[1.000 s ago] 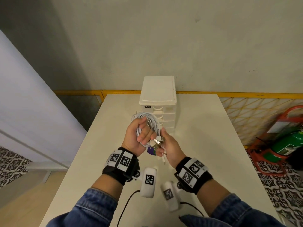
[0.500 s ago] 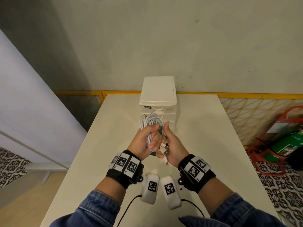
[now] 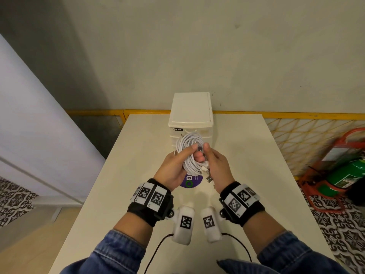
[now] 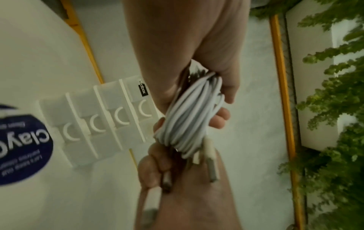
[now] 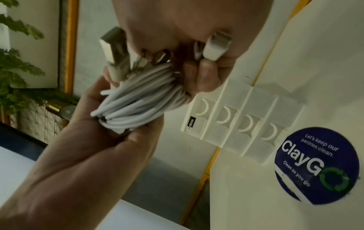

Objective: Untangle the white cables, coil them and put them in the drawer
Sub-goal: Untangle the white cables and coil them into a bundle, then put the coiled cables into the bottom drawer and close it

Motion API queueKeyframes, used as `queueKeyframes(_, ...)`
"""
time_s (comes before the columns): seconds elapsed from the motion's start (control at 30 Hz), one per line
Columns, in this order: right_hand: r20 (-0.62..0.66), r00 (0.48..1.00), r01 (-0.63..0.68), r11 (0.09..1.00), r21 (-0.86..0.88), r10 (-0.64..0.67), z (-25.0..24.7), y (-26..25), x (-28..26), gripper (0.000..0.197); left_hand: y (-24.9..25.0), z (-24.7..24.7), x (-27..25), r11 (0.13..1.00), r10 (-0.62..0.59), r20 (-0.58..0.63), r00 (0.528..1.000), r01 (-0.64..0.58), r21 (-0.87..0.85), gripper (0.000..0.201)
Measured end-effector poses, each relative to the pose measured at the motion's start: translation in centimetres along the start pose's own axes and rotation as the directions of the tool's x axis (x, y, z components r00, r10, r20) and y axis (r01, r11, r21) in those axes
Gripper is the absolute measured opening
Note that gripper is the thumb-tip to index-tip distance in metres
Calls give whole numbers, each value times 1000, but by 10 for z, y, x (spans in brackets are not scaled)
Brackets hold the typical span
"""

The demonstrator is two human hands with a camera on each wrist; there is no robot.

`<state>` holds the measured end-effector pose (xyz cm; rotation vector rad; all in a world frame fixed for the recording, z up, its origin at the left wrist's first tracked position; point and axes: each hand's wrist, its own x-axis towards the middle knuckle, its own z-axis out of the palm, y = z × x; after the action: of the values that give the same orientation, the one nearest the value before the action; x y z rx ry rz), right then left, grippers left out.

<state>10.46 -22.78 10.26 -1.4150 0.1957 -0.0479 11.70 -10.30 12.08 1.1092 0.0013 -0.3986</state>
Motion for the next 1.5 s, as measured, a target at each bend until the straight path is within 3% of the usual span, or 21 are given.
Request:
queueKeyframes(0.1, 35, 999, -44, 996, 78, 42, 3, -1, 0, 41, 0, 0, 3, 994, -21, 36, 999, 25, -111, 26)
queueKeyframes(0.17, 105, 989, -118, 988, 100, 108, 6, -1, -1, 43, -3, -3, 5, 987, -13, 74, 997, 24, -159, 38)
queueKeyframes(0.27, 194, 967, -201, 964, 172, 167, 8, 1, -5, 47, -6, -7, 5, 986, 17, 128, 992, 5, -167, 44)
queueKeyframes(0.37, 191, 970, -183, 971, 155, 152, 6, 2, -5, 48, -5, -10, 2, 991, 20, 146, 989, 0, -136, 44)
queueKeyframes(0.47, 130, 986, -128, 981, 145, 109, 6, 6, -3, 42, -6, -16, 2, 1000, 4, 69, 998, -4, 14, 42)
queueKeyframes(0.63, 64, 997, -52, 998, 38, 49, 3, 15, 4, 31, -7, -19, 1, 989, -14, -91, 996, 27, 144, 13)
queueKeyframes(0.8, 156, 987, 70, 977, -201, -39, -3, 15, 4, 23, 4, -30, 12, 936, -39, -85, 996, 66, 347, 68)
queueKeyframes(0.87, 185, 982, 71, 963, -259, -23, -4, 16, 5, 20, 4, -26, 11, 932, -58, -91, 994, 87, 352, 51)
queueKeyframes(0.93, 188, 982, 44, 962, -269, 7, -5, 16, 6, 21, -1, -20, 9, 953, -6, -176, 984, 59, 296, 29)
queueKeyframes(1.0, 187, 982, 30, 965, -259, 20, -6, 16, 6, 23, -9, -17, 11, 975, 49, -234, 971, 4, 220, 24)
queueKeyframes(1.1, 208, 978, -7, 992, -122, 33, -12, 18, 5, 28, -16, -15, 15, 990, 80, -276, 958, -43, 135, 22)
queueKeyframes(1.2, 260, 963, -100, 988, 114, 68, -19, 22, 6, 50, -16, -14, 20, 997, 78, -326, 942, -72, 30, 19)
queueKeyframes(1.37, 275, 955, -171, 966, 196, 113, -16, 23, 11, 90, -17, -15, 32, 993, 98, -399, 912, -117, -24, 21)
queueKeyframes(1.5, 229, 970, -163, 918, 362, 82, -10, 27, 12, 90, -16, -15, 43, 979, 116, -468, 876, -180, -93, 21)
